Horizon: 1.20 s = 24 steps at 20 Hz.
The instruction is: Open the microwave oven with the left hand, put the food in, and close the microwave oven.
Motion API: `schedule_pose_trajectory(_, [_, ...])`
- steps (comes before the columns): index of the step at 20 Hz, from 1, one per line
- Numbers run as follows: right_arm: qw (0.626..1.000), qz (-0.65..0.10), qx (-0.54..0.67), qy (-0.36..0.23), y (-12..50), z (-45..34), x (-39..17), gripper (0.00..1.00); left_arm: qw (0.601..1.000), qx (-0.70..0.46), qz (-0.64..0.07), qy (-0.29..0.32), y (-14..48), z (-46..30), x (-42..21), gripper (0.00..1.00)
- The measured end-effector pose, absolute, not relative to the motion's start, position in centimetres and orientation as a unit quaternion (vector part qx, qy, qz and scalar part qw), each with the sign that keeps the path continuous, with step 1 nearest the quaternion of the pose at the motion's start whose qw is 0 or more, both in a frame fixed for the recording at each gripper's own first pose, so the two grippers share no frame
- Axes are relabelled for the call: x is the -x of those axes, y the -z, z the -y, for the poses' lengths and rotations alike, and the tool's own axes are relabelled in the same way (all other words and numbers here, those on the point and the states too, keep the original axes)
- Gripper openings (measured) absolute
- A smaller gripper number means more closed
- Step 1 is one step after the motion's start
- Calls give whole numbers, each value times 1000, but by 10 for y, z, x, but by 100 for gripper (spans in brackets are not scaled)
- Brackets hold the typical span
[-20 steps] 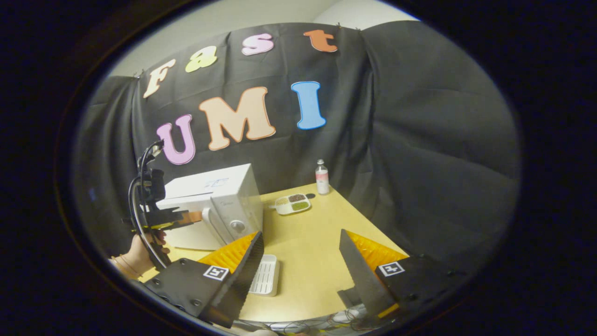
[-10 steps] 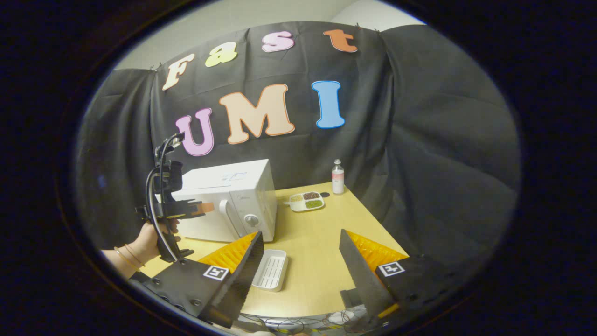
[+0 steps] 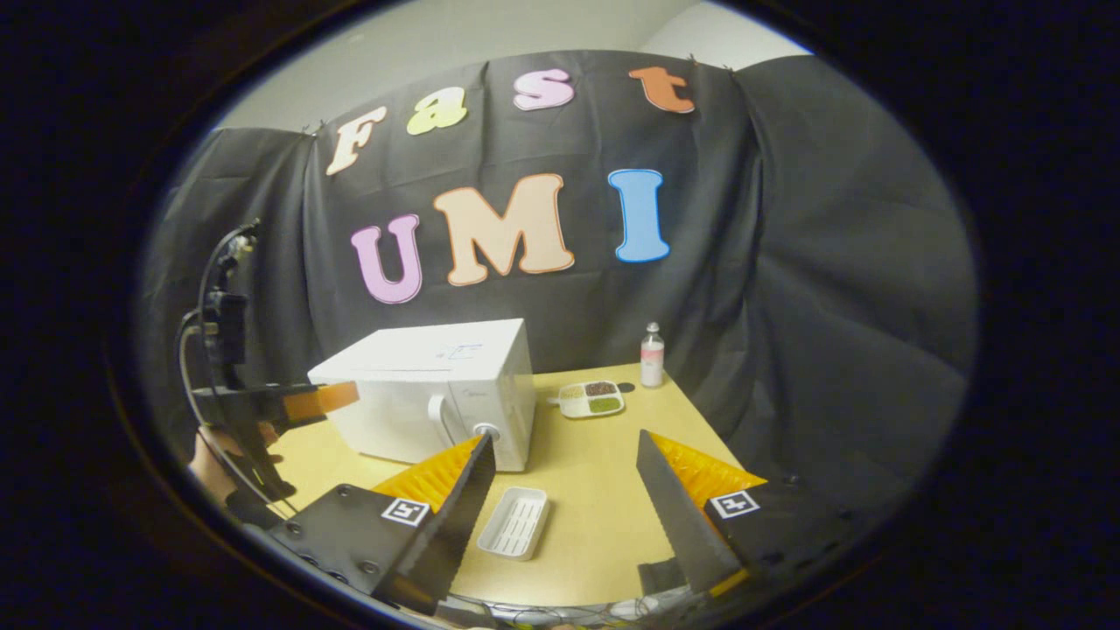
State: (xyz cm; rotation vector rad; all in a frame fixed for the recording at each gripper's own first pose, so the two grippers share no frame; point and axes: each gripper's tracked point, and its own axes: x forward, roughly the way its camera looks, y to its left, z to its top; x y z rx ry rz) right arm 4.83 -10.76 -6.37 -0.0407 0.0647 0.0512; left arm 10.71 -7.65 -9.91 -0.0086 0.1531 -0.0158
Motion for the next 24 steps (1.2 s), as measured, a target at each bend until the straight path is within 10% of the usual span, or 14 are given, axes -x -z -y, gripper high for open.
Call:
schedule_pose_trajectory(1, [999,-30,24,-27,61,108,-49,100,998,9,-67,-1,92,75,-94,98])
schedule_pose_trajectory(24, [997,-4,71,-35,-14,113,-28,92,995,-22,-47,-81,22,55,-28,96])
